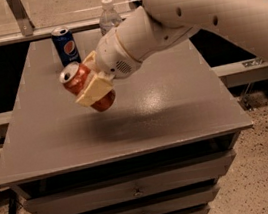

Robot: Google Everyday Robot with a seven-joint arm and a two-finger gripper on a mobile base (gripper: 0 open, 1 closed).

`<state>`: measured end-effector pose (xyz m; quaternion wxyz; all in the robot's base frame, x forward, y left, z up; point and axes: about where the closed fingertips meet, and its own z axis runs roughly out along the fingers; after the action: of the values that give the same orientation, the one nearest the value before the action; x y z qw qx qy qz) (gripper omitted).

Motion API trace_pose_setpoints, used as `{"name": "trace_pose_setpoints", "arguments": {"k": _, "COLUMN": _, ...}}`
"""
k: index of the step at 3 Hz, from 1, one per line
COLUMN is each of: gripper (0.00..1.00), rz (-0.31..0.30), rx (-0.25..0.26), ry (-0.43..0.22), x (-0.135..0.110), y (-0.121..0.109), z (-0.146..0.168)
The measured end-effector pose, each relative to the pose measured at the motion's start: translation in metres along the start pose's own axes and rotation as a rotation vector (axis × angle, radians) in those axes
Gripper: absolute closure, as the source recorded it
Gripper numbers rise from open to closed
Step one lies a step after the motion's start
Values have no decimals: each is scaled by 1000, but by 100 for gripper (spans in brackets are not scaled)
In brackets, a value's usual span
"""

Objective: Knock coke can over

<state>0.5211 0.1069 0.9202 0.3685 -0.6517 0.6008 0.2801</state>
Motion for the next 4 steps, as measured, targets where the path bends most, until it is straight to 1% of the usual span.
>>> {"name": "trace_pose_setpoints", "arguments": {"k": 1, "gripper": 100, "rz": -63, "rx": -84, "ry": 233, "x": 23, "y": 7, "z": -9}}
{"name": "trace_pose_setpoints", "arguments": {"k": 2, "gripper": 100, "rz": -145, "rx": -208, "ry": 458, "x": 54, "y": 31, "z": -10}}
{"name": "trace_pose_setpoints", "arguments": {"k": 3, "gripper": 82, "rz": -210, "rx": -306, "ry": 638, "x": 80, "y": 50, "z": -15}}
{"name": "trace_pose_setpoints", "arguments": {"k": 4, "gripper": 60, "rz": -238, "rx": -330, "ry": 721, "x": 90, "y": 57, "z": -16}}
